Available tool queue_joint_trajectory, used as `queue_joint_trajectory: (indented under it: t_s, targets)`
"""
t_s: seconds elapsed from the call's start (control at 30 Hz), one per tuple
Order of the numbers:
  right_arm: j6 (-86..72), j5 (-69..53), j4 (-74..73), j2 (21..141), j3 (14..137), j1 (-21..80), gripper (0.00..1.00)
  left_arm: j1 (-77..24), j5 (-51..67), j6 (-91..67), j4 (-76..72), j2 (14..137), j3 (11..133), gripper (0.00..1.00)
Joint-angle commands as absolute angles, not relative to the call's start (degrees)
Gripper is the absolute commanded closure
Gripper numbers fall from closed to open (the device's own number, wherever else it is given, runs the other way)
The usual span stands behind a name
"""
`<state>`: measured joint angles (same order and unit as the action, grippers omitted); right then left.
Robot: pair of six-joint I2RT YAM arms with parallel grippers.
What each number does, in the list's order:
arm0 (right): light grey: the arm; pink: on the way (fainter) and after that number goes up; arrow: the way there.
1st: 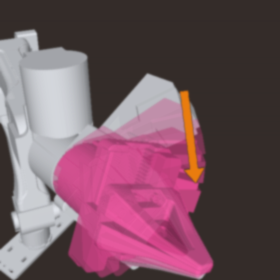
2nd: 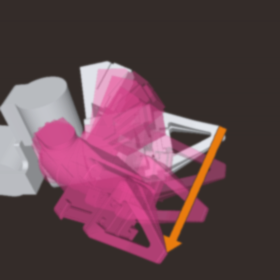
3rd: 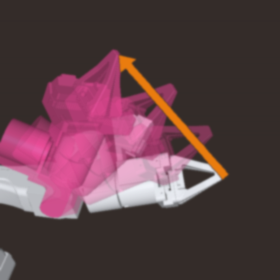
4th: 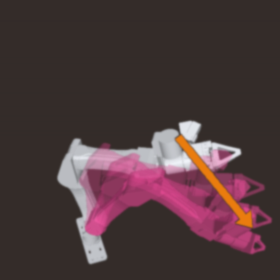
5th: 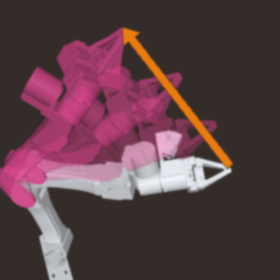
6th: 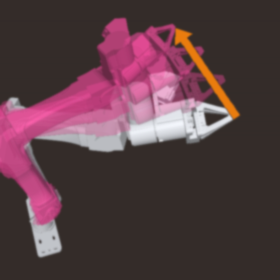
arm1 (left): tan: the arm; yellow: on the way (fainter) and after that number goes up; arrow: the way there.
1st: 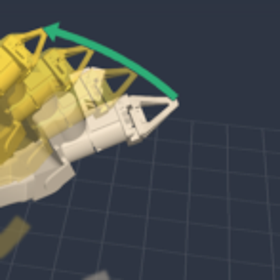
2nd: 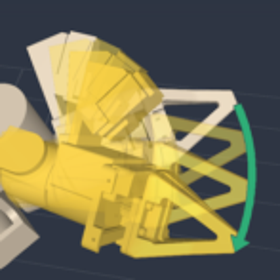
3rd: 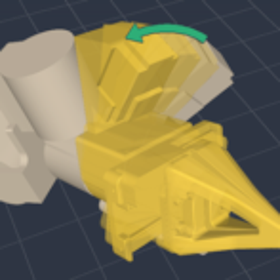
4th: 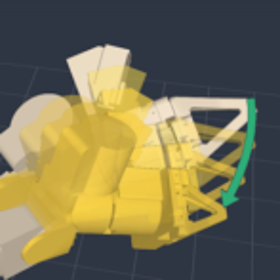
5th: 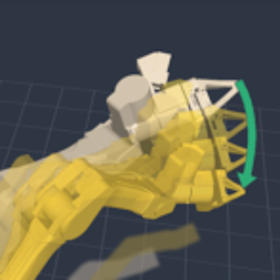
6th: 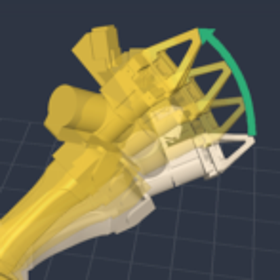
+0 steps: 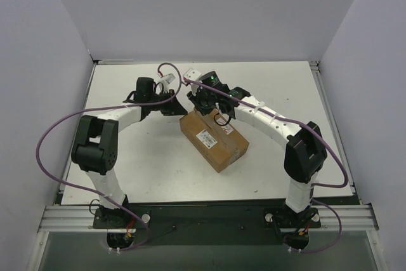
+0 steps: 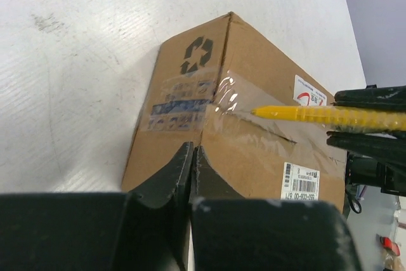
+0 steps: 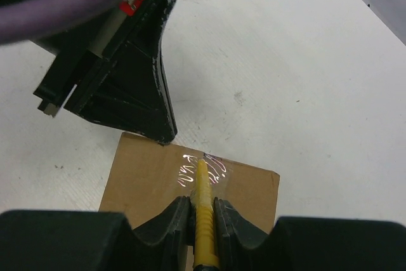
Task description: Unpack the express box
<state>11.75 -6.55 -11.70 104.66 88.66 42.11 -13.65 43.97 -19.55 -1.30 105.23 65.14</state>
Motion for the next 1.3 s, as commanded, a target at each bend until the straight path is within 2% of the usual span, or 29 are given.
queue_joint_trajectory:
  t_s: [0.0,0.03,0.1,0.17,0.23,0.4,0.5,0.57,0.87,1.27]
  targets:
    - [10.99,-4.31,-16.79,100.20,88.68,41.66,1.00,-9.68,41.74,-20.92,-3.41,95.05,59.54,0.89]
    - [10.90,-4.39,-16.87,99.76,88.94,41.49,1.00,-9.15,42.53,-20.31,-6.65,92.92,57.85,0.74]
    - [10.99,-4.57,-17.49,99.67,89.12,41.22,1.00,-9.66,44.29,-13.04,-8.17,87.83,53.64,0.63]
    - [10.64,-4.48,-17.75,99.58,89.12,40.96,1.00,-11.24,44.65,-7.24,-8.61,85.88,51.51,0.56]
    - [10.11,-4.22,-17.75,99.49,89.12,40.69,1.00,-14.05,42.64,-7.46,-10.00,86.57,50.72,0.56]
    - [8.71,-2.64,-17.67,98.61,89.38,40.78,1.00,-19.77,46.84,-22.31,-28.01,92.54,49.39,0.80]
    - [7.48,-0.89,-17.75,97.91,88.95,40.78,1.00,-23.02,42.38,-26.36,-31.89,96.67,49.57,0.94]
    - [6.68,-0.18,-17.14,97.03,88.42,40.69,1.00,-23.99,40.44,-27.85,-33.13,98.51,48.61,0.99]
    - [4.31,1.76,-13.10,96.33,85.78,41.75,1.00,-23.12,39.03,-31.90,-31.55,104.15,48.25,1.00]
    - [3.25,5.54,-10.11,99.84,86.83,43.24,1.00,-23.20,38.06,-32.08,-31.11,104.41,48.08,1.00]
